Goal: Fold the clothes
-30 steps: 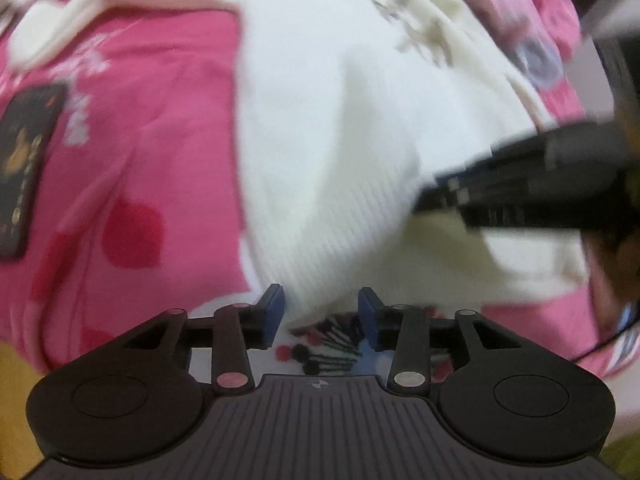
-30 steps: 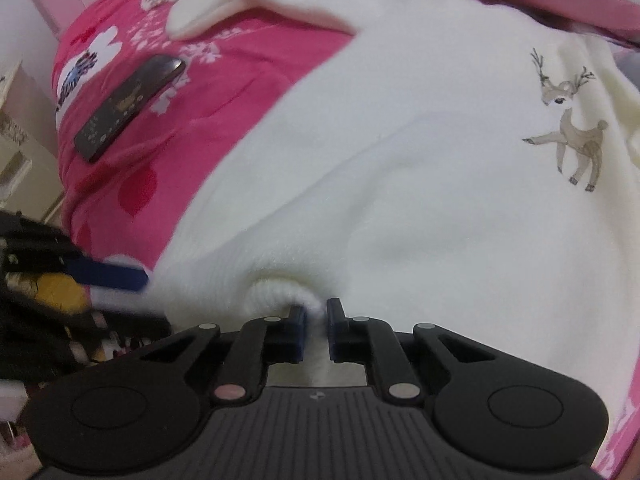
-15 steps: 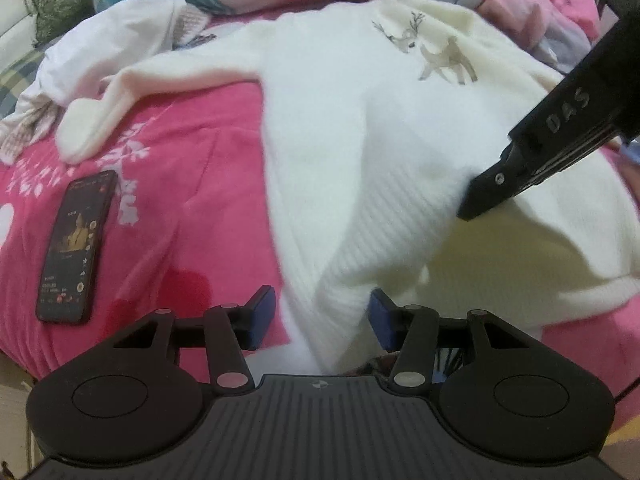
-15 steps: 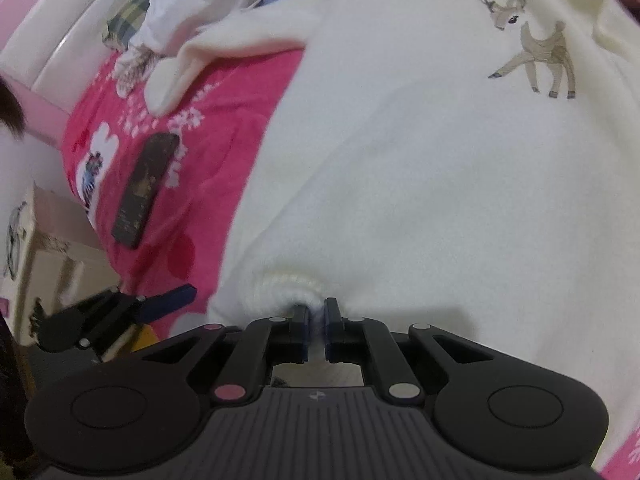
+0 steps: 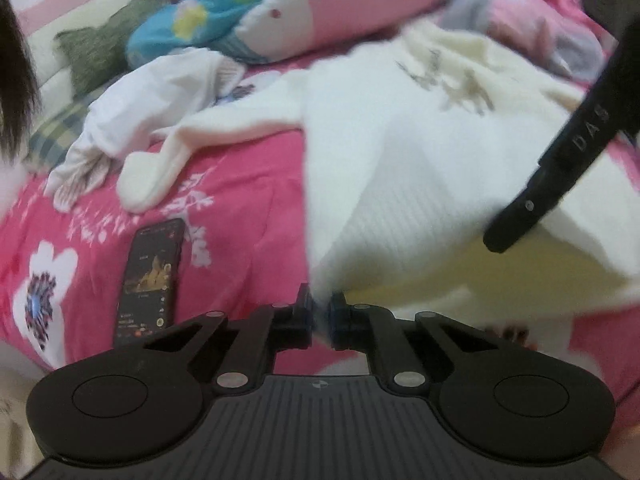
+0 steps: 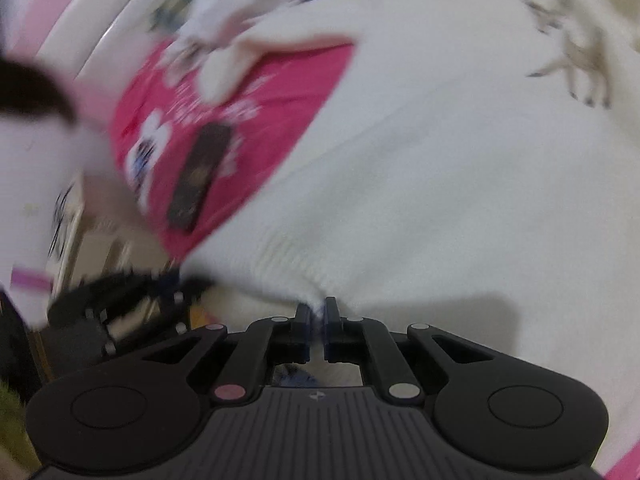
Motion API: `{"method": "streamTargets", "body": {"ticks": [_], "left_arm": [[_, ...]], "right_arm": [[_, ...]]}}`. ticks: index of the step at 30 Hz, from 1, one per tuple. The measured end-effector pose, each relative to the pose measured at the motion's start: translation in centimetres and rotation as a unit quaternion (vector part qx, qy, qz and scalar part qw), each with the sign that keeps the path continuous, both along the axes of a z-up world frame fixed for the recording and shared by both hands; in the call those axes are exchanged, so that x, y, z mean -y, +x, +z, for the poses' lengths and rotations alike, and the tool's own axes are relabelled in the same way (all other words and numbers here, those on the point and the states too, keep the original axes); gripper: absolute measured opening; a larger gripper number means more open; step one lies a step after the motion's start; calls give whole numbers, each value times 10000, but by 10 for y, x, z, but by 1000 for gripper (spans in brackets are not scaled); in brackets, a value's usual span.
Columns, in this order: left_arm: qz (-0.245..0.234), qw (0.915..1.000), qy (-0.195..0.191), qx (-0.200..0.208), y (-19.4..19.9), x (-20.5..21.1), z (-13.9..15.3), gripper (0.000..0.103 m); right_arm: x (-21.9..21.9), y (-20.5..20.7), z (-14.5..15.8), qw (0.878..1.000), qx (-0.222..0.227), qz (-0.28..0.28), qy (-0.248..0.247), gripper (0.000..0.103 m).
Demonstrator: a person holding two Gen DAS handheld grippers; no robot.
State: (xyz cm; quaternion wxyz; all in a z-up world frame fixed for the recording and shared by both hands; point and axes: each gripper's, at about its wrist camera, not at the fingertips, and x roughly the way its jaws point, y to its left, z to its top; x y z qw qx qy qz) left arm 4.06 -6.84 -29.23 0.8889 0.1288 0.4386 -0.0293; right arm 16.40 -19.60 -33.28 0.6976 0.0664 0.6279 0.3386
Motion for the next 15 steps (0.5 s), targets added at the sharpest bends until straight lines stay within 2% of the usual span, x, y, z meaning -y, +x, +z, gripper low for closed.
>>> {"method": "streamTargets", "body": {"ticks": [2, 6, 7, 8, 10, 14, 15], "left_arm": [[-176, 9991, -5, -376, -1, 0, -21, 6], [-496, 9942, -219, -926, 0, -9, -45, 10], [-403, 9934, -373, -1005, 0, -16, -41, 10], [-310, 9922, -521, -1086, -1, -23, -38, 11], [-96, 9893, -594, -1330, -7, -36, -37, 11], [315, 9802, -955, -1705, -18, -62, -31, 10], [483, 9747, -1286, -1763, -17, -68, -29, 10]], "right_arm": [[-7, -1, -14, 9993, -115, 308, -167, 5], [-21, -2, -64, 9908, -555, 692, -1019, 9], [-22, -4, -65, 9900, -560, 757, -1052, 10], [-22, -7, -61, 9899, -527, 778, -1058, 17], [-20, -15, -54, 9886, -551, 848, -1118, 23], [-14, -28, -40, 9880, -460, 972, -1111, 23], [-15, -29, -34, 9893, -377, 980, -1014, 23]]}}
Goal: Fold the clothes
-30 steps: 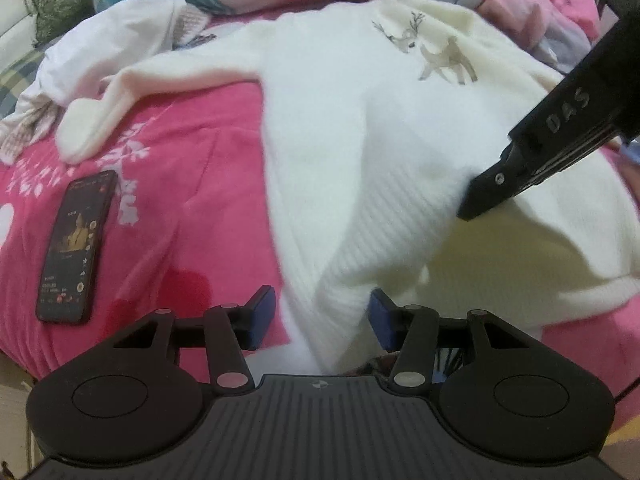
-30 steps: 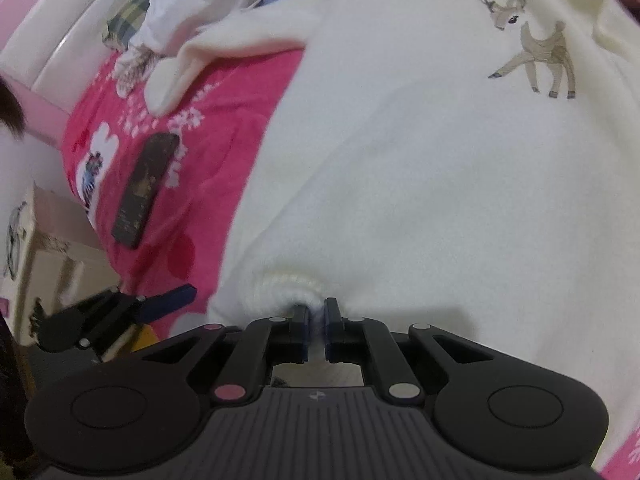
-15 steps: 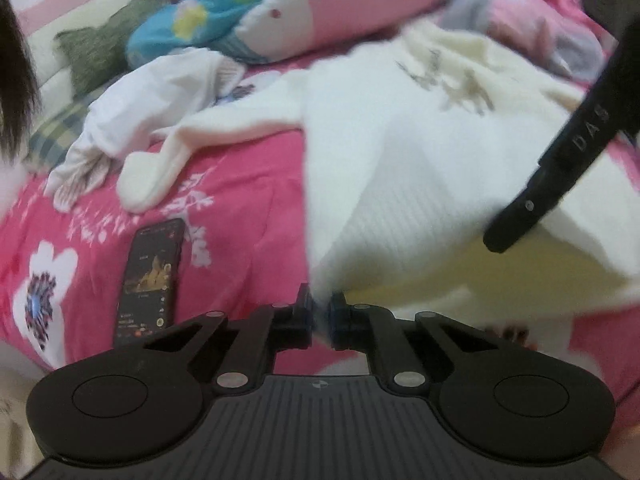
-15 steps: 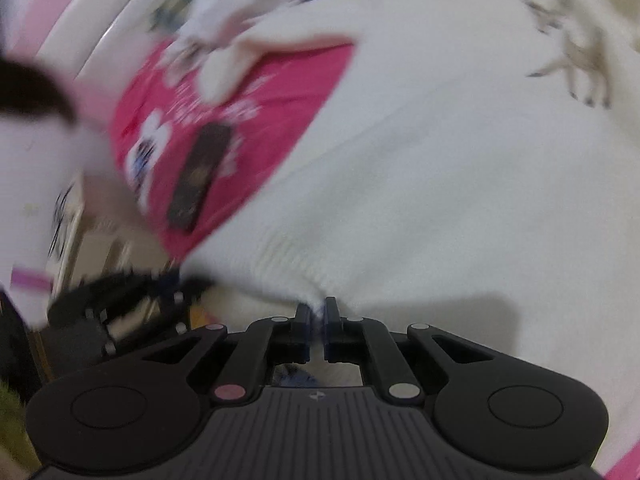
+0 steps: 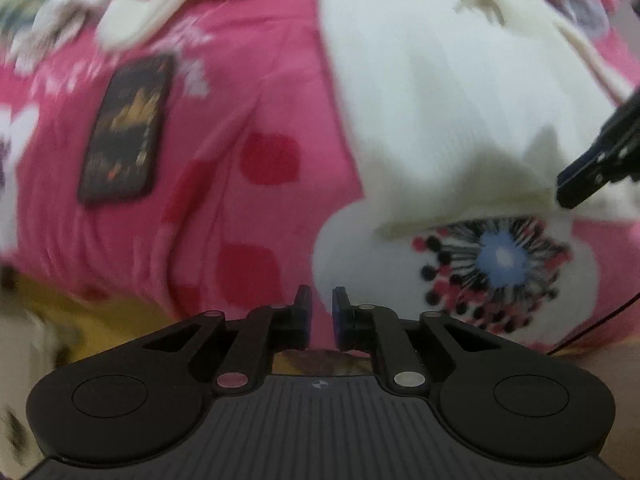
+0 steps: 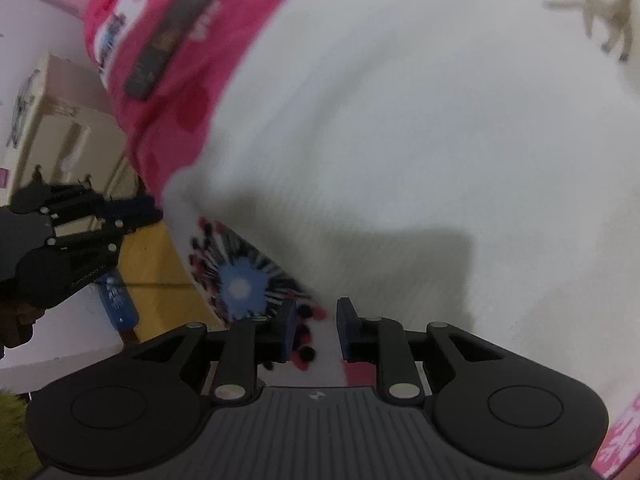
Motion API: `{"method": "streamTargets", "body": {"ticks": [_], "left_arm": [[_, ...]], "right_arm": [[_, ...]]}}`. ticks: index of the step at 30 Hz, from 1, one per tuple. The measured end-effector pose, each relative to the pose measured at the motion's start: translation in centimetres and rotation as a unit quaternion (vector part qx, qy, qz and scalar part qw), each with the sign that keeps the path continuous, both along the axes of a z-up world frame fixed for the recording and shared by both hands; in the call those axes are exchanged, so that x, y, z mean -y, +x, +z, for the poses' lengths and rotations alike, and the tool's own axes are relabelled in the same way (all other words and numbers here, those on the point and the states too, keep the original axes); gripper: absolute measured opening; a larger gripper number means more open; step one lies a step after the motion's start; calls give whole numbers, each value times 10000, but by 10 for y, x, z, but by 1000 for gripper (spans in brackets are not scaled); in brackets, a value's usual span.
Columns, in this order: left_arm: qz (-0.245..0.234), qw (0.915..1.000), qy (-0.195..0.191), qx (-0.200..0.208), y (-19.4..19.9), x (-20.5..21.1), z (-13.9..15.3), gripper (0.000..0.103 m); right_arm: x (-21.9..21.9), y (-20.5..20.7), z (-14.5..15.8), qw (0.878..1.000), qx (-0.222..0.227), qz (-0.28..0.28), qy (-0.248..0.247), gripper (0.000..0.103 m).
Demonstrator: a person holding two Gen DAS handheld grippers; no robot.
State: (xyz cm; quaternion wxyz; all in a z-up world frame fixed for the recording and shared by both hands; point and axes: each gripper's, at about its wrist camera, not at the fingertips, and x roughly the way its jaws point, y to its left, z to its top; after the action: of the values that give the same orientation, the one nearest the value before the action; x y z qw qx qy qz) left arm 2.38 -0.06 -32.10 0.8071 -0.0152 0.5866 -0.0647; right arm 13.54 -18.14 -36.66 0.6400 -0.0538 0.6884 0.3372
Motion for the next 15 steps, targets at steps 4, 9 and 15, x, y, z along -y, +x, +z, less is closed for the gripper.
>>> {"method": "streamTargets", "body": {"ticks": [4, 9, 15], "left_arm": [[1012, 9880, -1160, -153, 11, -20, 7, 18], [1520, 9781, -1377, 366, 33, -18, 14, 22], [1376, 9832, -1195, -57, 70, -1, -15, 35]], "right_arm": [[-13, 1, 14, 9981, 487, 263, 278, 23], [-32, 13, -6, 9965, 723, 46, 414, 23], [-28, 11, -32, 9972, 15, -522, 540, 23]]}}
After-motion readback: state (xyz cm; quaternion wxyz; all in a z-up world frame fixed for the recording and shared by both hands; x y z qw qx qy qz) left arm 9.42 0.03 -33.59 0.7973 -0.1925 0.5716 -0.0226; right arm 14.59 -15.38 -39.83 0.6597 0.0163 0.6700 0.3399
